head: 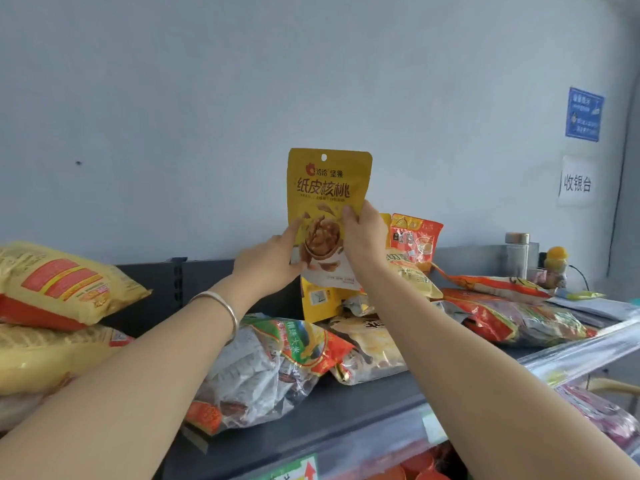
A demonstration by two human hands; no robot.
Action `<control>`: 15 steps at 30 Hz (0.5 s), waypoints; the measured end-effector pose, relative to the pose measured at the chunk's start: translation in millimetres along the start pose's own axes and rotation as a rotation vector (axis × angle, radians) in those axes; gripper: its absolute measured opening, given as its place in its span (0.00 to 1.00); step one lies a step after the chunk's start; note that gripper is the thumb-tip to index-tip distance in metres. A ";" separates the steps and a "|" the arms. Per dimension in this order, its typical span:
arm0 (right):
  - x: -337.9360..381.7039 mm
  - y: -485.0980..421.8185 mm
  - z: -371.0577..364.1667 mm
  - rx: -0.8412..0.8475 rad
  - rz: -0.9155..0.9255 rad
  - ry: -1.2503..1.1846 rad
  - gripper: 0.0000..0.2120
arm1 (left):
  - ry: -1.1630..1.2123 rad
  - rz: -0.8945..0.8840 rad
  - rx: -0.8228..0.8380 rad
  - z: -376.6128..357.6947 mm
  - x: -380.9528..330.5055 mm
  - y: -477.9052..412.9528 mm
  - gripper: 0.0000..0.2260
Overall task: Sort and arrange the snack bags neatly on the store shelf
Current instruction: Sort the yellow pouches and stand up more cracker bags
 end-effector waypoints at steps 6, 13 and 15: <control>-30.8 -27.2 51.5 -0.119 -0.033 -0.101 0.10 | 0.384 -0.069 0.038 -37.0 -61.7 -34.1 0.35; -103.1 -51.0 114.0 -0.252 -0.086 -0.095 0.12 | 0.128 -0.118 0.143 -105.2 -118.1 -71.4 0.28; -125.5 -54.4 121.0 -0.261 -0.108 -0.069 0.13 | -0.016 -0.144 0.192 -122.7 -128.2 -78.6 0.26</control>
Point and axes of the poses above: each hand's wrist, its own y-axis away from the middle knuckle, its own z-axis out of the back of the hand, x = y × z, the point moved 4 cm from there along -y, towards the middle knuckle, and after that the axes turned 12 degrees about y, right-handed, at the moved point
